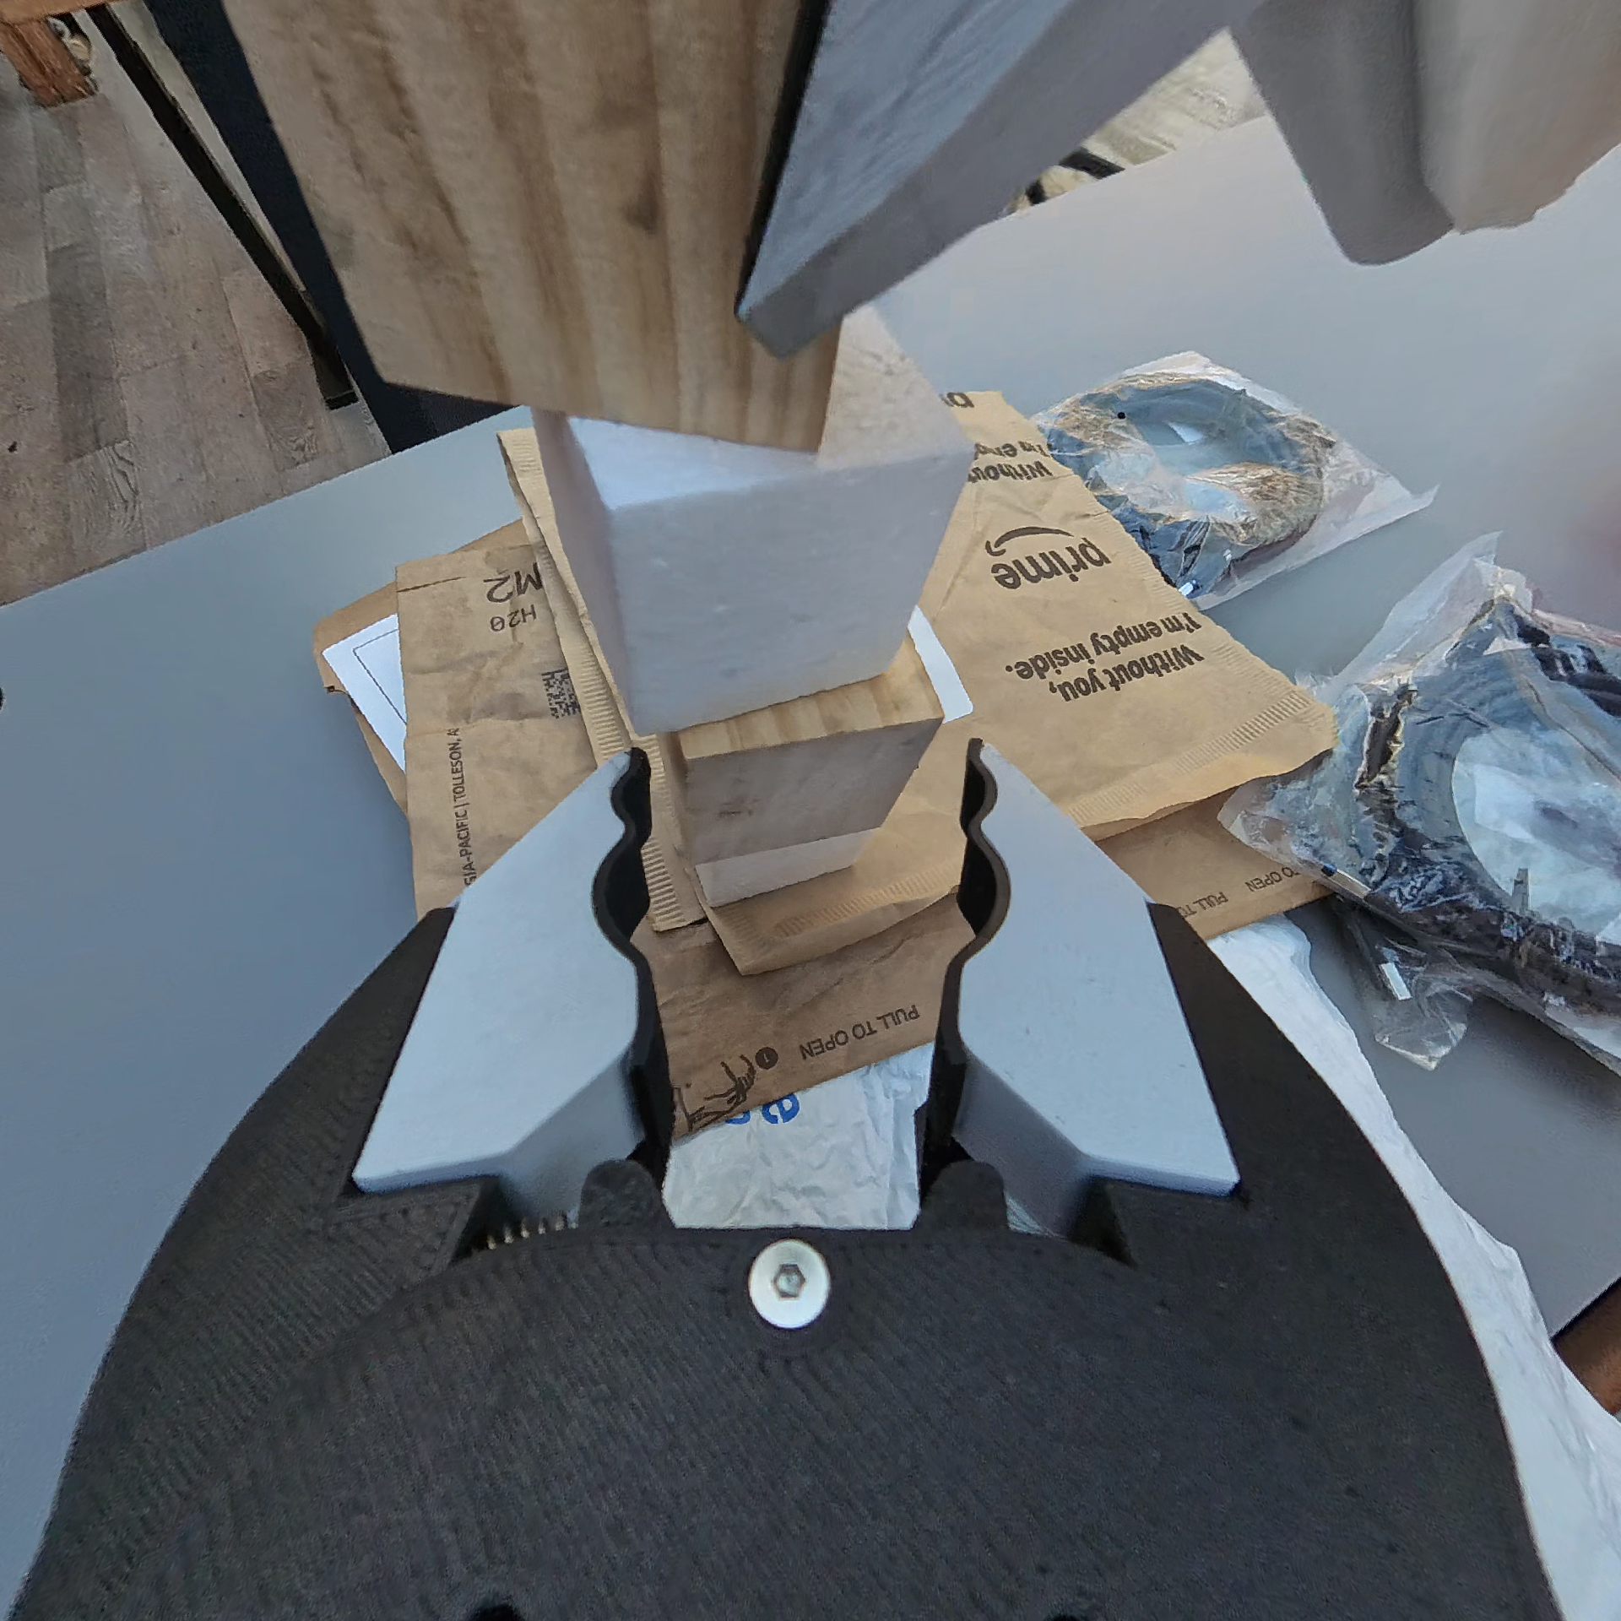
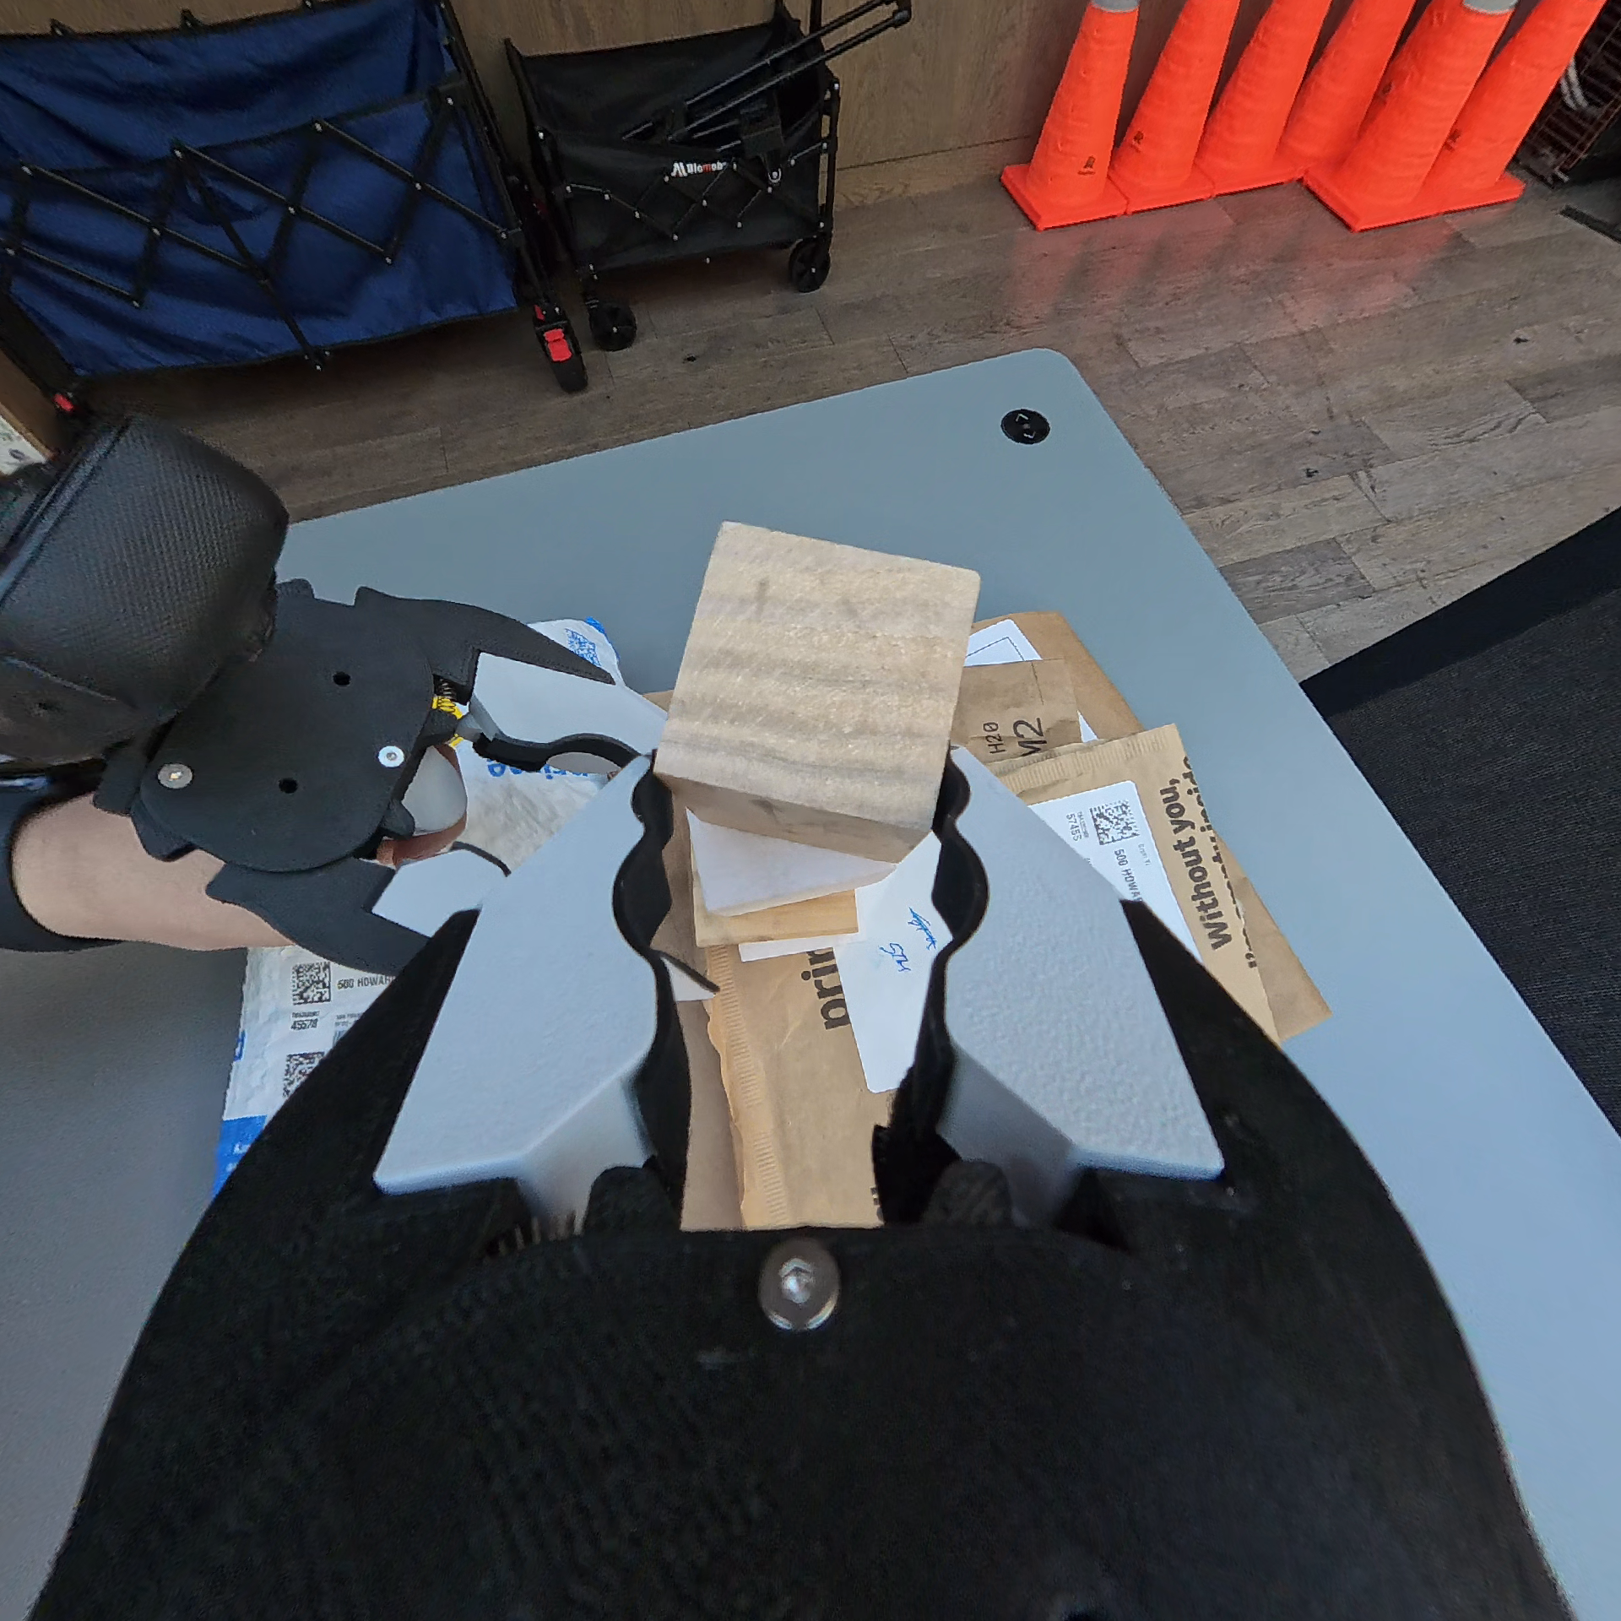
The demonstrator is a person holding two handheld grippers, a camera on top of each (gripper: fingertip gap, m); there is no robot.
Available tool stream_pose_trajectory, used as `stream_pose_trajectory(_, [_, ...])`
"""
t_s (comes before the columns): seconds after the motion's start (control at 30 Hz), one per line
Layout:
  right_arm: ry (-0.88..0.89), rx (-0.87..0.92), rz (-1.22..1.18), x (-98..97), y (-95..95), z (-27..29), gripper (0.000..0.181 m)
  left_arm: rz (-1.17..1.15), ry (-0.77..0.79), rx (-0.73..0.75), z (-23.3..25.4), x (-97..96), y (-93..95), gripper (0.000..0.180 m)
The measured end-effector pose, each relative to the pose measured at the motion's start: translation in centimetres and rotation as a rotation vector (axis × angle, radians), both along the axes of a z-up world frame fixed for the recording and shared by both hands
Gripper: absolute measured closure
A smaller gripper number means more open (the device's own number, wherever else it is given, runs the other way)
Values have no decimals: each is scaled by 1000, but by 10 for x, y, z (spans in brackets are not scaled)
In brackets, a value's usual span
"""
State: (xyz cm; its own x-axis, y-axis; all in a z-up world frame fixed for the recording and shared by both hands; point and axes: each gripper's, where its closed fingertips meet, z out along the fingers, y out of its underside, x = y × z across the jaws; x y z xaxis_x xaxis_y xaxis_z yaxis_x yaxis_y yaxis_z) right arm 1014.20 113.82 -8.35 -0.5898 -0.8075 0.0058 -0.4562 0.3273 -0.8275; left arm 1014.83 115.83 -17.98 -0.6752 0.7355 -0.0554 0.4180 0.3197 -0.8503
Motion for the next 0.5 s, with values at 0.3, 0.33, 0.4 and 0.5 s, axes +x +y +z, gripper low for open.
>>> stream_pose_trajectory(0.3, [-82,25,-102,-1,-1,-1,122,24,-27,-71,1,-4,-3,120])
stream_pose_trajectory(0.33, [-89,25,-103,-2,-1,-1,122,23,-27,-72,1,-4,-3,120])
stream_pose_trajectory(0.4, [-92,19,-107,-3,-2,-1,122,20,-29,-73,1,-5,-3,120])
stream_pose_trajectory(0.5, [-88,10,-92,-4,-2,1,122,19,-26,-69,2,-4,-4,120])
